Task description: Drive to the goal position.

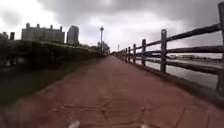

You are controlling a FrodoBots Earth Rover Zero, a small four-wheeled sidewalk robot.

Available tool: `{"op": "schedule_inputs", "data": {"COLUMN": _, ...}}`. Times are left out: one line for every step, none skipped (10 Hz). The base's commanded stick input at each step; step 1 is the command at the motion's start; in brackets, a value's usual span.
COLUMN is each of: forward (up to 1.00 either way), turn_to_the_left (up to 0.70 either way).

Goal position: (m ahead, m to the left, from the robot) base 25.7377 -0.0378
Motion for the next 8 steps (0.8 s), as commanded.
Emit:
{"op": "schedule_inputs", "data": {"forward": 0.7, "turn_to_the_left": 0.0}}
{"op": "schedule_inputs", "data": {"forward": 0.7, "turn_to_the_left": 0.17}}
{"op": "schedule_inputs", "data": {"forward": 0.7, "turn_to_the_left": 0.27}}
{"op": "schedule_inputs", "data": {"forward": 0.7, "turn_to_the_left": 0.27}}
{"op": "schedule_inputs", "data": {"forward": 0.7, "turn_to_the_left": 0.05}}
{"op": "schedule_inputs", "data": {"forward": 0.7, "turn_to_the_left": 0.0}}
{"op": "schedule_inputs", "data": {"forward": 0.7, "turn_to_the_left": 0.0}}
{"op": "schedule_inputs", "data": {"forward": 0.7, "turn_to_the_left": 0.0}}
